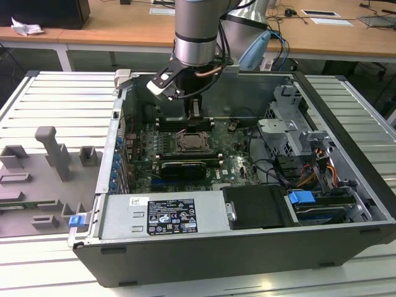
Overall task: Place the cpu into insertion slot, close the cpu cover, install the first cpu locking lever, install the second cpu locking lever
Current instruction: 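Install the first cpu locking lever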
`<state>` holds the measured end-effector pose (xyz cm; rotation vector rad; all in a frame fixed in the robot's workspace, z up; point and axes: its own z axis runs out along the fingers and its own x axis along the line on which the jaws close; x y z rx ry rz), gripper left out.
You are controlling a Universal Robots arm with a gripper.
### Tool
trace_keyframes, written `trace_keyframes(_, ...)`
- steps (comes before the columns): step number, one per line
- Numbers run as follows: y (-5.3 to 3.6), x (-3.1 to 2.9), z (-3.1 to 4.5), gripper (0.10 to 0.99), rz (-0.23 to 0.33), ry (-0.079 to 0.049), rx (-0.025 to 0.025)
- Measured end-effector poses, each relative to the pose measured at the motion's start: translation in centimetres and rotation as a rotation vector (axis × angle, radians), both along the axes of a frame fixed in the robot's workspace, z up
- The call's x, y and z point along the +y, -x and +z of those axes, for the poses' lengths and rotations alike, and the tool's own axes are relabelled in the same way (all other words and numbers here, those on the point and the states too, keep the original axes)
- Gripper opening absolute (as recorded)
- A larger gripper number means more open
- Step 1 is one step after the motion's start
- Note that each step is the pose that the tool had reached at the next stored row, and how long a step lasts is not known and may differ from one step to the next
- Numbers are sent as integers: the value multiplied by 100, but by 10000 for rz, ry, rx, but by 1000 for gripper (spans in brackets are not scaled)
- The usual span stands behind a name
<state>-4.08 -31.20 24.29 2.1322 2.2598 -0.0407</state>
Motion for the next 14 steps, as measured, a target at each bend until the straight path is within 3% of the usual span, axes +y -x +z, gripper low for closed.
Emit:
trace_keyframes(4,0,0,0,106,197,1,0)
trace_keyframes(14,0,0,0,106,1590,1,0)
